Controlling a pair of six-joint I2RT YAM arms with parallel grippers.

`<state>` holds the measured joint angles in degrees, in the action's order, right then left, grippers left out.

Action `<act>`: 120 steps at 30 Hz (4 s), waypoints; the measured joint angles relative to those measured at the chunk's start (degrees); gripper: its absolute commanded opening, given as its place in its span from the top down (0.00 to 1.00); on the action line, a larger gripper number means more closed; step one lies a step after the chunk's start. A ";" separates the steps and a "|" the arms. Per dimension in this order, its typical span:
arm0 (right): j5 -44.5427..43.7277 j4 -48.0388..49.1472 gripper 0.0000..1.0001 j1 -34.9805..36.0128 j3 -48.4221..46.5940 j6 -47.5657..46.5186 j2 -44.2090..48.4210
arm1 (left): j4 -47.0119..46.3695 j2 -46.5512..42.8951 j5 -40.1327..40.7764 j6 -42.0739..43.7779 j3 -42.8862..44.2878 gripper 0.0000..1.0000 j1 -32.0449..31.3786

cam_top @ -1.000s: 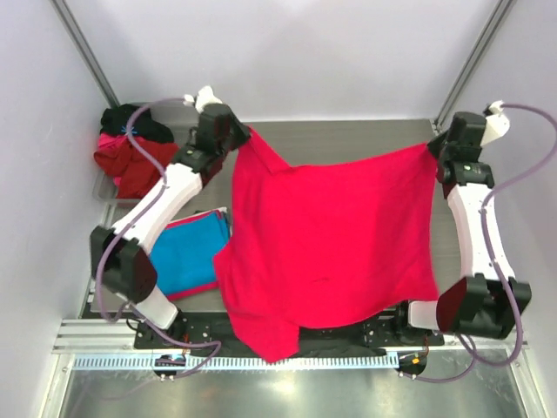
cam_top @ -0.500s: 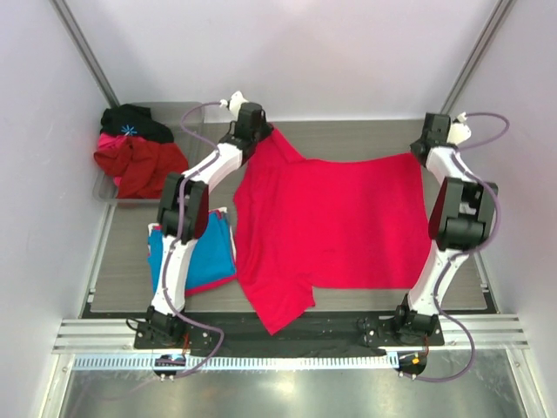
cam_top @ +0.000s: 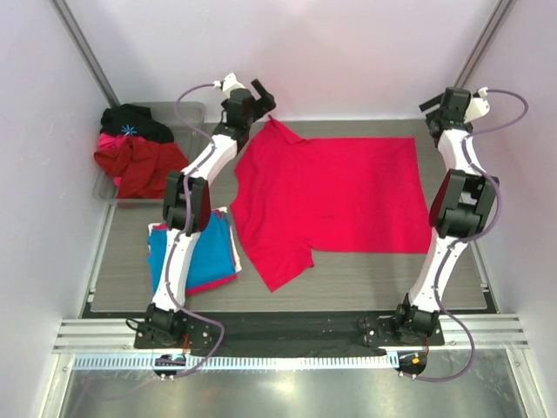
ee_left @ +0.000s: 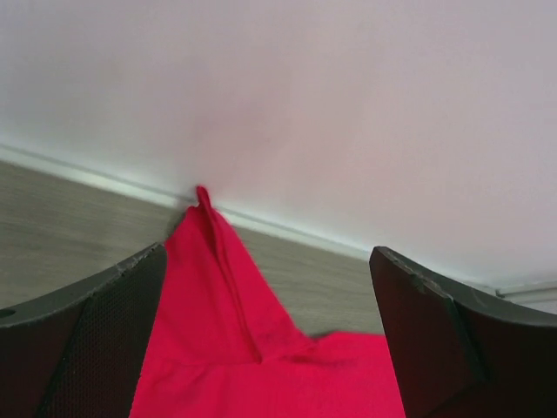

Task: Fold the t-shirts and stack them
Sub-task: Flatten the tshirt out, then fold the tshirt

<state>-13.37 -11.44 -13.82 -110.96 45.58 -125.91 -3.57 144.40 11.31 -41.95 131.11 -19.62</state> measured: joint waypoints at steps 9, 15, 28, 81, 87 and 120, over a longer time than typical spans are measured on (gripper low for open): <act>8.13 -3.02 0.22 -2.62 31.87 3.04 27.69 | 5.77 -33.27 0.96 -0.31 -33.73 0.00 -0.85; 18.51 -0.94 0.19 -12.20 51.06 6.49 40.52 | 8.63 -52.19 1.62 -1.25 -46.80 0.00 -2.75; 14.43 -10.56 0.01 0.37 61.83 -4.24 61.96 | 23.96 -64.41 7.87 -1.36 -68.74 0.00 -24.39; -8.81 -13.42 0.52 -11.78 67.23 3.08 40.00 | 25.22 -76.94 -6.16 -5.40 -87.06 0.24 -35.01; -10.86 -12.24 0.68 -11.80 65.37 4.17 37.24 | 28.02 -76.98 -5.11 -5.40 -87.06 0.26 -35.43; -9.44 -11.87 0.55 -11.15 70.77 1.92 43.32 | 37.38 -78.77 0.28 -4.04 -85.88 0.28 -36.04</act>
<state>-22.81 -23.31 -24.97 -40.18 47.51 -82.59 33.80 65.63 11.60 -46.00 45.23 -55.66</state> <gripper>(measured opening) 0.532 0.719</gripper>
